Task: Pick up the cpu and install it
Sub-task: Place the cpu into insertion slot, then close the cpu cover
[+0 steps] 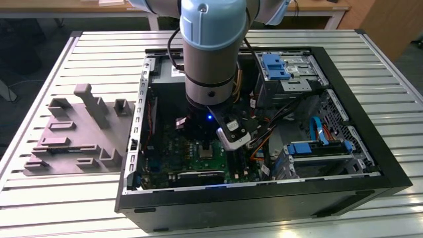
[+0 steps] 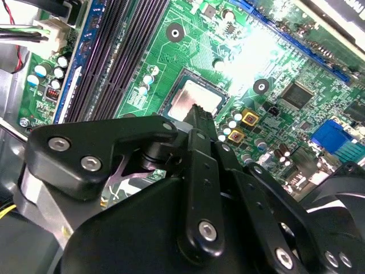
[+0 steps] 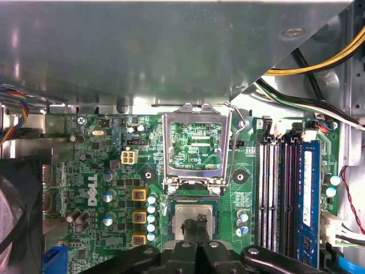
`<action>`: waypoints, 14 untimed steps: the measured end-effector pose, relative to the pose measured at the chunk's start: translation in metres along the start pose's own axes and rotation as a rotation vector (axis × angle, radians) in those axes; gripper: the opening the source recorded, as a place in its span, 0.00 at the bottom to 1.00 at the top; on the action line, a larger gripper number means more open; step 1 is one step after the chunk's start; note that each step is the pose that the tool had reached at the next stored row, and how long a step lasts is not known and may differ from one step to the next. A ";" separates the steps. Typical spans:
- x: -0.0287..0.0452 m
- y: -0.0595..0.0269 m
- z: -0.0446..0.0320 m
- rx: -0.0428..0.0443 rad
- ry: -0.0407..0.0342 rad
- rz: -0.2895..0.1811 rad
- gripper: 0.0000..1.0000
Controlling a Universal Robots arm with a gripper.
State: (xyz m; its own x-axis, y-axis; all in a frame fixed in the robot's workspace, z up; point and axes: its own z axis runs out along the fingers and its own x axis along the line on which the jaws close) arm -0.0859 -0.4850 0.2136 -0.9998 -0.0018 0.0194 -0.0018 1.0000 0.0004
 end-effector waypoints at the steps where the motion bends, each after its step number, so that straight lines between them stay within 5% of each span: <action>1: 0.0000 0.0000 0.0000 0.0000 0.0000 0.000 0.11; 14: 0.0000 0.0000 -0.0007 0.0001 0.0000 0.000 0.11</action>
State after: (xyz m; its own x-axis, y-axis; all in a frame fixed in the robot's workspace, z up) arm -0.0859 -0.4850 0.2143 -0.9998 -0.0018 0.0194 -0.0018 1.0000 0.0004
